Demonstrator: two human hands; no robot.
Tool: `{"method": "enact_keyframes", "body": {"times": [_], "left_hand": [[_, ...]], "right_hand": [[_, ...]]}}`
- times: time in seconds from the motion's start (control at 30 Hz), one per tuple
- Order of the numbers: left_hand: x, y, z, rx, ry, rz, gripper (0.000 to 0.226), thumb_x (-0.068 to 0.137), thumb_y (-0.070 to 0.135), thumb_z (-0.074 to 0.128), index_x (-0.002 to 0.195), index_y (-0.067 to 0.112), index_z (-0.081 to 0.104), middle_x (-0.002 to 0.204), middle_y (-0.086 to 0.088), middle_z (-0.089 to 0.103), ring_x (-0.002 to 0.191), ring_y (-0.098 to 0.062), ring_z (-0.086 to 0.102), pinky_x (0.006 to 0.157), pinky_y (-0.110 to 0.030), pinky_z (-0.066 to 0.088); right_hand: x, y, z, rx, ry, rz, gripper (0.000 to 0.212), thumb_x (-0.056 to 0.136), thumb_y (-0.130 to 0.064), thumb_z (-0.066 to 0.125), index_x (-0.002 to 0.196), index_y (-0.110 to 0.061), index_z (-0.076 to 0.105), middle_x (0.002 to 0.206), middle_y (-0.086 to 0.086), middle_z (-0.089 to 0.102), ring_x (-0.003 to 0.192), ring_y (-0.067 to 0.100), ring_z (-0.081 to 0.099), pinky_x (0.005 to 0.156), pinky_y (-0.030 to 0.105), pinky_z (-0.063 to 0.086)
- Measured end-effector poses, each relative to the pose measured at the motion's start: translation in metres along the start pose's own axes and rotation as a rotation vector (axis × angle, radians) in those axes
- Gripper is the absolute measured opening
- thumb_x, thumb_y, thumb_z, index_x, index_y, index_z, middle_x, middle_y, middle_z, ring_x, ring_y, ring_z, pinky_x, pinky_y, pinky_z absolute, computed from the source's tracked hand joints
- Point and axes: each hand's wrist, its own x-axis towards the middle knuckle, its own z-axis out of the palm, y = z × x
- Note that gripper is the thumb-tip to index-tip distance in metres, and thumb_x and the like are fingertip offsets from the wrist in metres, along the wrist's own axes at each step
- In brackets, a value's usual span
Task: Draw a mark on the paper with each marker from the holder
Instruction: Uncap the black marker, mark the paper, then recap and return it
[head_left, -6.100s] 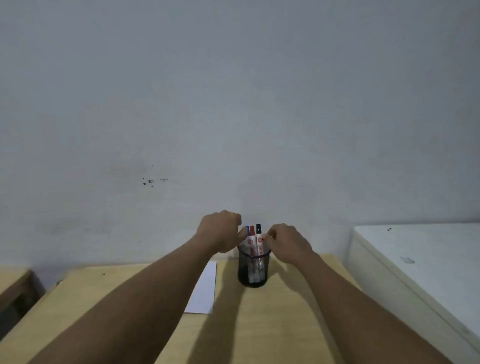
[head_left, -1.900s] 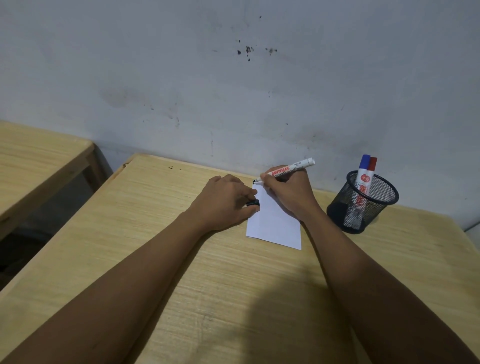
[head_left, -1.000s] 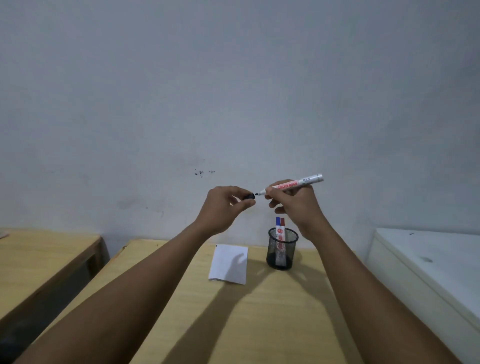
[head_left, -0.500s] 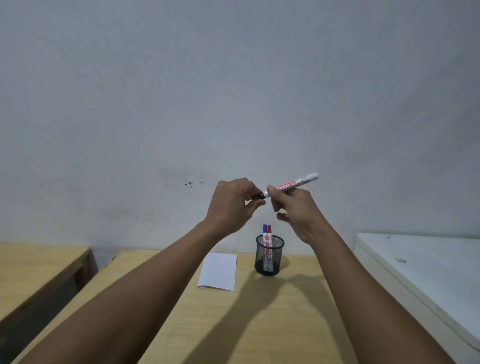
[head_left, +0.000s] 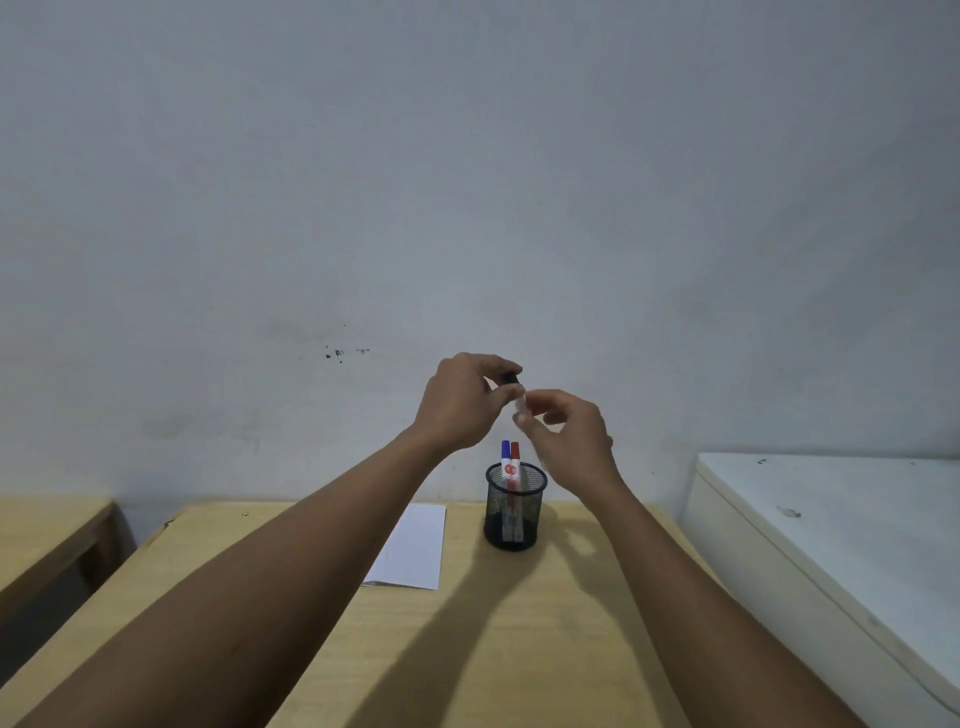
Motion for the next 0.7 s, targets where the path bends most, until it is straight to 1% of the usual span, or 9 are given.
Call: {"method": "enact_keyframes", "body": {"times": [0.07, 0.13, 0.2, 0.27, 0.37, 0.47, 0.57, 0.63, 0.7], "left_hand": [[0.007, -0.006, 0.012, -0.038, 0.008, -0.036, 0.028, 0.087, 0.029, 0.071, 0.114, 0.021, 0.073, 0.097, 0.006, 0.077, 0.082, -0.01, 0.065, 0.086, -0.04, 0.055], [0.014, -0.015, 0.025, -0.042, 0.014, -0.064, 0.032, 0.088, 0.034, 0.071, 0.118, 0.022, 0.071, 0.097, 0.007, 0.077, 0.086, -0.013, 0.066, 0.085, -0.039, 0.055], [0.018, -0.027, 0.038, 0.034, -0.014, -0.09, 0.033, 0.089, 0.039, 0.069, 0.119, 0.024, 0.069, 0.1, 0.009, 0.076, 0.09, -0.015, 0.067, 0.085, -0.039, 0.055], [0.021, -0.043, 0.052, 0.201, -0.082, -0.087, 0.029, 0.091, 0.04, 0.065, 0.117, 0.027, 0.068, 0.103, 0.011, 0.075, 0.094, -0.015, 0.067, 0.088, -0.04, 0.053], [0.024, -0.064, 0.073, 0.454, -0.215, -0.045, 0.03, 0.095, 0.04, 0.058, 0.121, 0.028, 0.066, 0.113, 0.006, 0.071, 0.104, -0.017, 0.064, 0.091, -0.041, 0.049], [0.028, -0.077, 0.09, 0.567, -0.304, -0.014, 0.035, 0.096, 0.038, 0.055, 0.129, 0.026, 0.062, 0.124, -0.001, 0.064, 0.109, -0.022, 0.063, 0.087, -0.037, 0.048], [0.032, -0.082, 0.102, 0.56, -0.315, -0.038, 0.038, 0.097, 0.038, 0.054, 0.132, 0.024, 0.06, 0.127, -0.003, 0.062, 0.108, -0.024, 0.064, 0.079, -0.034, 0.048], [0.035, -0.086, 0.108, 0.549, -0.329, -0.069, 0.037, 0.097, 0.039, 0.053, 0.129, 0.024, 0.063, 0.125, -0.003, 0.064, 0.106, -0.025, 0.065, 0.073, -0.032, 0.046], [0.037, -0.088, 0.112, 0.543, -0.344, -0.096, 0.03, 0.096, 0.036, 0.054, 0.12, 0.024, 0.069, 0.115, -0.004, 0.068, 0.095, -0.025, 0.067, 0.066, -0.03, 0.044]], "right_hand": [[0.012, 0.012, 0.005, -0.02, -0.014, -0.01, 0.012, 0.09, -0.035, 0.073, 0.083, -0.042, 0.067, 0.089, -0.02, 0.073, 0.088, 0.009, 0.068, 0.101, 0.054, 0.045], [0.024, 0.026, 0.012, 0.014, 0.002, -0.011, 0.014, 0.091, -0.032, 0.072, 0.085, -0.041, 0.064, 0.085, -0.017, 0.073, 0.084, 0.011, 0.07, 0.098, 0.056, 0.049], [0.036, 0.042, 0.017, 0.027, 0.042, 0.002, 0.01, 0.093, -0.028, 0.07, 0.1, -0.033, 0.065, 0.083, -0.017, 0.069, 0.084, 0.014, 0.07, 0.099, 0.057, 0.049], [0.044, 0.057, 0.021, -0.002, 0.036, -0.001, 0.031, 0.095, -0.024, 0.068, 0.124, -0.027, 0.058, 0.084, -0.017, 0.066, 0.084, 0.014, 0.069, 0.101, 0.056, 0.048], [0.053, 0.078, 0.03, -0.09, -0.05, -0.01, 0.056, 0.097, -0.017, 0.064, 0.143, -0.037, 0.041, 0.087, -0.016, 0.063, 0.085, 0.016, 0.068, 0.102, 0.054, 0.047], [0.057, 0.096, 0.038, -0.209, -0.123, 0.016, 0.052, 0.097, -0.015, 0.062, 0.141, -0.037, 0.045, 0.084, -0.016, 0.058, 0.089, 0.021, 0.065, 0.103, 0.047, 0.042], [0.055, 0.11, 0.042, -0.29, -0.191, 0.017, 0.047, 0.097, -0.019, 0.061, 0.137, -0.038, 0.046, 0.083, -0.012, 0.06, 0.093, 0.02, 0.063, 0.091, 0.037, 0.029], [0.053, 0.118, 0.044, -0.318, -0.229, 0.015, 0.047, 0.096, -0.019, 0.062, 0.137, -0.038, 0.048, 0.083, -0.011, 0.061, 0.095, 0.018, 0.062, 0.089, 0.037, 0.027], [0.052, 0.123, 0.046, -0.313, -0.238, 0.022, 0.046, 0.096, -0.019, 0.061, 0.137, -0.036, 0.05, 0.09, -0.011, 0.061, 0.1, 0.018, 0.061, 0.091, 0.039, 0.027]]}}
